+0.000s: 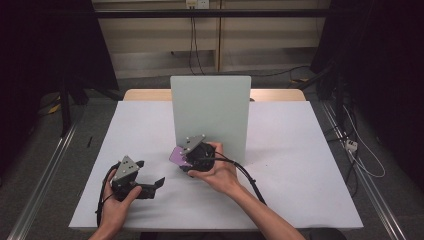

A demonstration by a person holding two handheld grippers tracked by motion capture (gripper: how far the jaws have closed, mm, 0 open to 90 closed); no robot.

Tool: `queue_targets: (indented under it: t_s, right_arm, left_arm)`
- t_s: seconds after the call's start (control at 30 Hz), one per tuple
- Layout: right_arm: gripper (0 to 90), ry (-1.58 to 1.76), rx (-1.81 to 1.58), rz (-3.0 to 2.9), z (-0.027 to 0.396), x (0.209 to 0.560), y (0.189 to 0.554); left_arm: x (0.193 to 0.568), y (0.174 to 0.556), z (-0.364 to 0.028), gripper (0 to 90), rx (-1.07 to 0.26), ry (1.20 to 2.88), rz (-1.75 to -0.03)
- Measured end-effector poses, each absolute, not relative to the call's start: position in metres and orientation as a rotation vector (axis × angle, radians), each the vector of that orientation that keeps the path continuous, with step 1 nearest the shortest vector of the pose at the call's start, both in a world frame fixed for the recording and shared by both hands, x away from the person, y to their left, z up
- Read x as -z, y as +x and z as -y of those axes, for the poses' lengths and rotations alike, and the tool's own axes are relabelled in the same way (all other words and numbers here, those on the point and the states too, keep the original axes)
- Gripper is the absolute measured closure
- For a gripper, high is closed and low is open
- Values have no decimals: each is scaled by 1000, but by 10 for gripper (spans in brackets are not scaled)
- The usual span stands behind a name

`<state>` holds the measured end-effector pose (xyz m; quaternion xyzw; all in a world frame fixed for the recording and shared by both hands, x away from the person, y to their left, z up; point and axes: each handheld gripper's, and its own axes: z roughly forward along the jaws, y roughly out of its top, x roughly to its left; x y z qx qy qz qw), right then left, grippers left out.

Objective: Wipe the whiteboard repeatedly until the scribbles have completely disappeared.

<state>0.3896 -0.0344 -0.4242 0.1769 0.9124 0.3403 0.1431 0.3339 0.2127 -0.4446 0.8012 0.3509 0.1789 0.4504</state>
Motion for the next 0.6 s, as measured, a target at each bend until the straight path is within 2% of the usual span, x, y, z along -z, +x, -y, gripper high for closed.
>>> queue_targets:
  t_s: [0.33, 0.6]
  right_arm:
    - [419, 477, -1009, -2669, 17, 424, 396]
    - [418, 504, -1075, -2561, 28, 387, 407]
  left_arm:
    - [444, 333, -213, 48, -435, 1973, -873]
    - [444, 333, -216, 47, -438, 1971, -874]
